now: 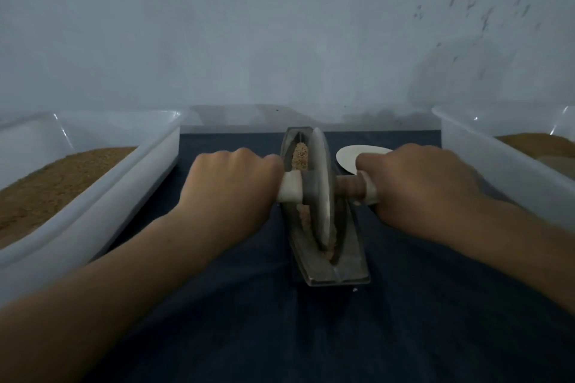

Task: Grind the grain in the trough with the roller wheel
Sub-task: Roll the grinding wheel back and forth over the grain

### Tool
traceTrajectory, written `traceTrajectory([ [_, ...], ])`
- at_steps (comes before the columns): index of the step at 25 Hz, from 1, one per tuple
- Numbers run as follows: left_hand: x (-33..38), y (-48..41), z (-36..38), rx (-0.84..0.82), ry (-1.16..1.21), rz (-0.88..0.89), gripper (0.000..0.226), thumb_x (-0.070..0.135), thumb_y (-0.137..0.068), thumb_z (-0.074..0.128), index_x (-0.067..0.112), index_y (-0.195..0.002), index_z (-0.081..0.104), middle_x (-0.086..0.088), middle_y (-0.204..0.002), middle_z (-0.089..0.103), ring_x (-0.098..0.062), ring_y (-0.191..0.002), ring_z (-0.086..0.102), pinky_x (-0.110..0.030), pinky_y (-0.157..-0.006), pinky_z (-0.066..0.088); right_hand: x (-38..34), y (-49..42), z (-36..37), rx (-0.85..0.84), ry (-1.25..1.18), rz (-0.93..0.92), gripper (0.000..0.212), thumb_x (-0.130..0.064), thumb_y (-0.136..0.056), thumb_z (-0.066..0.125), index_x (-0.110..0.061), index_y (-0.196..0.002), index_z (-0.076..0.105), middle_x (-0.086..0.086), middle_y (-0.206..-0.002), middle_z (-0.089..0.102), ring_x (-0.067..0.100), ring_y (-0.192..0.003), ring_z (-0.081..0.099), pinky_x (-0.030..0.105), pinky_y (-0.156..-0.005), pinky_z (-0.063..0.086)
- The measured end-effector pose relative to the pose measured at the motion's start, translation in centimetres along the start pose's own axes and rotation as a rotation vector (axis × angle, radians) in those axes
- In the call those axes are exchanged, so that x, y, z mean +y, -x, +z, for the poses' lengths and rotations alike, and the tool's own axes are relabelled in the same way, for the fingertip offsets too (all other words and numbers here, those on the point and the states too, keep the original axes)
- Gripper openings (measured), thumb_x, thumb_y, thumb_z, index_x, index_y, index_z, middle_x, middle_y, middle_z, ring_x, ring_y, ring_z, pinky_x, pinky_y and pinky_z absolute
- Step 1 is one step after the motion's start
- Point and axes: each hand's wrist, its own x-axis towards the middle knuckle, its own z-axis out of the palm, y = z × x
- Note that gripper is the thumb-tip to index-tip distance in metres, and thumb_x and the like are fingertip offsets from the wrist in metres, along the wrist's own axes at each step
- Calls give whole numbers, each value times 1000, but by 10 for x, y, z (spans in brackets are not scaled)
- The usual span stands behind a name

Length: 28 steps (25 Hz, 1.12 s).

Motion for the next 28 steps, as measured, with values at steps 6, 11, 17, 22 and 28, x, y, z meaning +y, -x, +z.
traceTrajectory([
  [6,-6,-75,32,-347,-61,-175,16,24,-90,63,19,-104,65,-8,-95,64,-32,-83,65,-35,-62,42,0,-62,34,-474,-161,316,13,-33,-91,67,-24,-99,62,6,-96,67,30,-85,62,35,-65,45],
  [11,-5,-23,21,-199,-10,-112,24,30,-78,69,26,-77,46,7,-61,40,-18,-47,38,-26,-47,26,4,-21,16,-232,-19,81,31,-34,-71,78,-31,-80,48,-10,-62,44,13,-48,38,27,-42,34],
  [17,-1,3,10,-217,-4,-112,35,28,-72,71,27,-71,36,11,-57,24,-11,-44,18,-23,-45,16,-7,-19,-2,-229,63,44,45,-30,-61,81,-33,-73,38,-12,-55,30,10,-42,26,20,-44,18],
  [22,-1,-66,24,-415,6,-232,14,24,-92,61,19,-105,65,-6,-95,64,-28,-84,64,-36,-63,42,0,-70,29,-524,-111,240,8,-29,-93,61,-22,-91,60,4,-95,67,28,-86,65,35,-68,49],
  [28,-6,0,3,-136,36,-26,45,19,-50,82,22,-65,40,8,-53,21,-15,-41,16,-19,-47,5,2,-1,1,-19,-18,16,27,-49,-62,49,-33,-68,28,-17,-58,5,-1,-49,1,15,-49,-1],
])
